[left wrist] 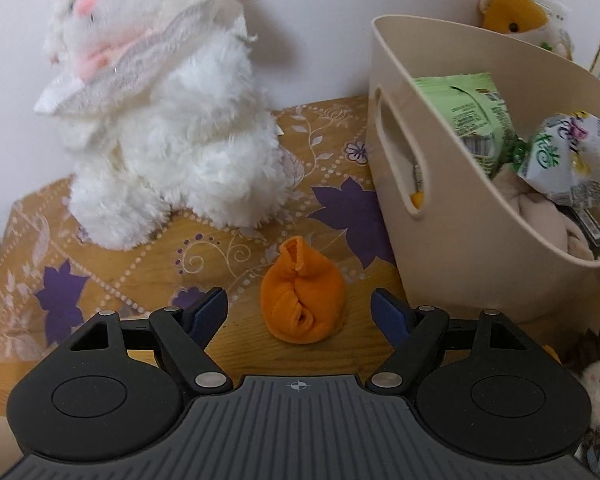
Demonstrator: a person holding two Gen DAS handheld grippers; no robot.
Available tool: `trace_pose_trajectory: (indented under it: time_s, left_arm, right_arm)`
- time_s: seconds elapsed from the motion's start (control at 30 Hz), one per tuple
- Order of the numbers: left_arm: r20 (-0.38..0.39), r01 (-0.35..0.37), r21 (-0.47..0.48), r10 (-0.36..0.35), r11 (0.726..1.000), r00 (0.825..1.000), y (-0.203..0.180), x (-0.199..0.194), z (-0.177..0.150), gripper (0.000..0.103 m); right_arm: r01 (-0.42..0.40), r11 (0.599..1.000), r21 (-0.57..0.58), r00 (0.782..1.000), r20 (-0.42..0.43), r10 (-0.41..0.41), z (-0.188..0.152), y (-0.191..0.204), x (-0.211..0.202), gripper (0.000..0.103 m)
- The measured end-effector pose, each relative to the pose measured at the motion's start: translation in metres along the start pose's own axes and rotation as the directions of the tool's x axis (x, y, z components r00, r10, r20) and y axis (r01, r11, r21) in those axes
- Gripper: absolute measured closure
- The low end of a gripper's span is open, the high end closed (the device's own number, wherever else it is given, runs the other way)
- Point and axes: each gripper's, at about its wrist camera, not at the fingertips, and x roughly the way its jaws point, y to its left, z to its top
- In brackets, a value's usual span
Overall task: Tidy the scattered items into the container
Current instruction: 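Grasp the orange sock with left tool while right tool grasps white sock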
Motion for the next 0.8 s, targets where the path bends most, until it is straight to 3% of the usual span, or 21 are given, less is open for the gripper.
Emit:
trace_pose_trajectory:
  time_s: [0.03,0.07,0.13,0.17,0.3,0.37,0.53,0.8]
  left_arm:
    - [-0.005,-0.005,0.003,0.005,1.0,1.0,0.0,0.003,0.0,0.025]
    - [-0.005,-0.012,0.006,0.012,1.0,1.0,-0.001,0.005,-0.002,0.037]
    - [0.002,0.019,-0.011,-0.019,1.0,1.0,0.002,0.008,-0.003,0.053]
    - [0.004,0.029,-0.027,-0.029,0.999,1.0,0.004,0.008,-0.002,0.057]
    - [0.011,0.023,-0.03,-0.023,0.999,1.0,0.005,0.009,-0.001,0.07]
    - [0.006,0.032,-0.025,-0.031,0.999,0.999,0.005,0.008,-0.001,0.084]
    - [-0.013,0.027,-0.024,-0.028,0.999,1.0,0.005,0.003,-0.006,0.089]
    - [-0.03,0.046,-0.035,-0.047,0.998,0.998,0.003,-0.017,-0.02,0.09]
  right_arm:
    - [-0.006,1.0,-0.006,1.0,-0.004,0.006,-0.001,0.0,0.002,0.017]
    - [-0.018,1.0,-0.009,1.0,-0.007,0.017,-0.002,0.001,0.004,0.02]
    - [-0.032,0.999,-0.009,0.999,-0.016,0.031,-0.003,0.003,0.008,0.029]
    - [-0.03,1.0,-0.006,0.999,-0.025,0.029,-0.003,0.004,0.01,0.032]
    - [-0.021,1.0,0.0,0.999,-0.05,0.021,-0.006,0.006,0.015,0.059]
    - [-0.023,1.0,0.003,0.999,-0.043,0.023,-0.007,0.006,0.014,0.068]
    - [-0.035,0.999,0.009,0.999,-0.039,0.036,-0.012,0.004,0.008,0.08]
    - [-0.037,0.998,0.042,0.999,-0.021,0.038,-0.026,0.003,-0.009,0.082]
